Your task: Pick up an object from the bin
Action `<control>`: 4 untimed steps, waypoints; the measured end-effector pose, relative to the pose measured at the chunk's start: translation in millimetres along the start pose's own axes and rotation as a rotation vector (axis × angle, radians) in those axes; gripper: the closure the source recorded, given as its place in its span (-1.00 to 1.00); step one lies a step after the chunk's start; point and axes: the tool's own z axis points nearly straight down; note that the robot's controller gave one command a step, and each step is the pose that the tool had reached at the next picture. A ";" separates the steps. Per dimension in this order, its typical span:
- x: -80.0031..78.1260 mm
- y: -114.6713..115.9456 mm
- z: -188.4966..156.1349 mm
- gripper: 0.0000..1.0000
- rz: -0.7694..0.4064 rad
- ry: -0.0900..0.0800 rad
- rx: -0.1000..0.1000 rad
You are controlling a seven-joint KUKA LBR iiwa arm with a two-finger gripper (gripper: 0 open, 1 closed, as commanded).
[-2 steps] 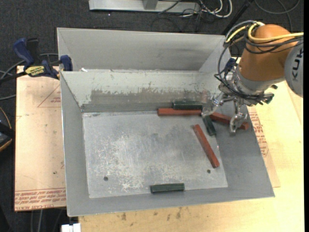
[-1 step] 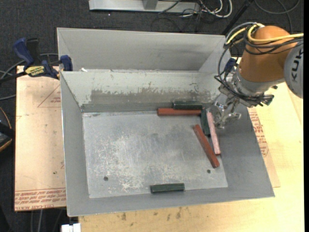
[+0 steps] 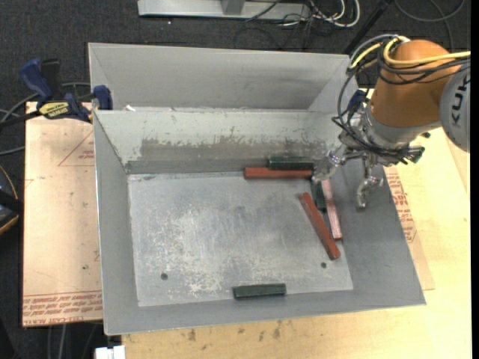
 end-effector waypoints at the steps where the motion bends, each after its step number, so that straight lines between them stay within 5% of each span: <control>1: -0.1 0.1 0.0 -1.00 -0.001 0.000 0.000; 2: -0.3 13.5 46.1 1.00 -0.469 -0.002 0.012; 3: -10.6 18.7 46.1 -1.00 -0.470 -0.024 0.006; 4: -4.1 16.2 48.4 1.00 -0.471 -0.011 0.010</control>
Offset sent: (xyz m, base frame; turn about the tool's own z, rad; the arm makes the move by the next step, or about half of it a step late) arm -0.0174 0.0058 -0.0562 -0.4738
